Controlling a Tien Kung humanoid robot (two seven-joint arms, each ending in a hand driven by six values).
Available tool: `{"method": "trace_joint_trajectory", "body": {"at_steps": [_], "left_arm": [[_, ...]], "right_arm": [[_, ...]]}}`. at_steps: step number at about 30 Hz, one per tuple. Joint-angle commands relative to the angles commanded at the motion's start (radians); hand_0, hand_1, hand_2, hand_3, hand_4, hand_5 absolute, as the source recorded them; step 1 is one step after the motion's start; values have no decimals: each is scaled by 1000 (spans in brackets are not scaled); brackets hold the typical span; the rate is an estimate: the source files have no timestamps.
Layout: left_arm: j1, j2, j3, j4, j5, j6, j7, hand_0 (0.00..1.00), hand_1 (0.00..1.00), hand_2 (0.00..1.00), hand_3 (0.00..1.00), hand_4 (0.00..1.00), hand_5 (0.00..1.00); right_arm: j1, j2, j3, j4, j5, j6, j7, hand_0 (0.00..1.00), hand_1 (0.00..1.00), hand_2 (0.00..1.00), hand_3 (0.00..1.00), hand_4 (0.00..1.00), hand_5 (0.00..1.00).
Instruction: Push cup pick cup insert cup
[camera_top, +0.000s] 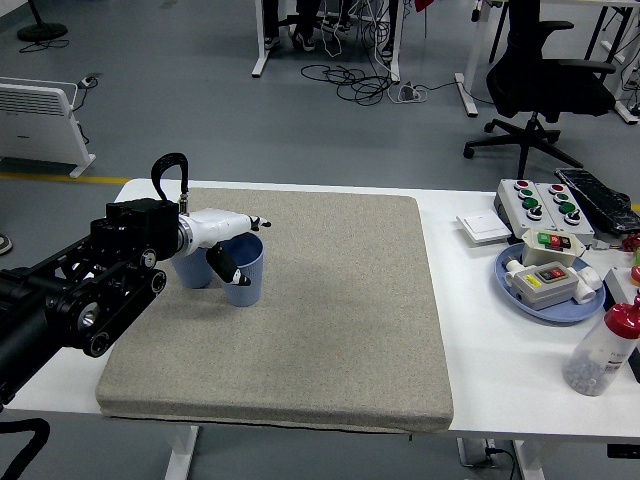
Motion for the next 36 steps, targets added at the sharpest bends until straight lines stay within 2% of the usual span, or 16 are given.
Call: {"method": "trace_joint_trajectory", "body": {"at_steps": [4, 5, 10, 11, 16, 17, 22, 23, 29, 33, 36], "left_arm": [[-2, -4, -6, 10, 14, 2, -3, 836, 886, 921, 962, 799, 172], [-2, -3, -6, 10, 18, 2, -3, 712, 836, 878, 938, 766, 143], [0, -2, -7, 6, 27, 6, -9, 712, 836, 878, 938, 766, 143], [0, -2, -7, 6, 28, 7, -11, 585, 755, 812, 836, 729, 111], [6, 2, -7, -1, 27, 18, -22, 585, 755, 812, 836, 729, 111], [6, 3, -7, -1, 26, 18, -23, 425, 625, 653, 690, 678, 61], [13, 16, -5, -28, 12, 5, -15, 425, 625, 653, 690, 678, 61], [13, 17, -5, -32, 10, 3, -13, 415, 586, 602, 626, 632, 50], [7, 61, -16, -159, -63, -59, 42, 415, 577, 589, 608, 615, 49], [-10, 93, -52, -251, -113, -105, 86, 415, 577, 589, 608, 615, 49], [-34, 130, -88, -310, -139, -134, 122, 416, 570, 570, 607, 600, 39]], "right_arm": [[1, 0, -2, 0, 2, 0, 0, 722, 655, 656, 581, 94, 540], [1, 0, -1, 0, 2, 0, 0, 723, 655, 657, 580, 95, 540], [1, 0, 0, 0, 1, 0, 0, 723, 655, 657, 580, 95, 540], [1, 0, 0, 0, 1, 1, 0, 722, 655, 657, 581, 95, 540], [1, 0, 3, 0, -3, 1, 0, 722, 655, 657, 581, 95, 540], [1, 0, 3, 0, -3, 1, 0, 722, 655, 657, 581, 95, 543], [1, 1, 6, 0, -4, 1, 1, 722, 655, 657, 581, 95, 543], [1, 1, 7, 0, -4, 1, 1, 722, 655, 656, 580, 95, 542], [2, 1, 12, 0, -3, -1, 2, 723, 654, 657, 580, 96, 542], [3, 1, 16, 0, -5, -1, 2, 723, 654, 657, 580, 96, 542], [4, -1, 18, 0, -4, -1, 2, 723, 654, 656, 581, 96, 543]]}}
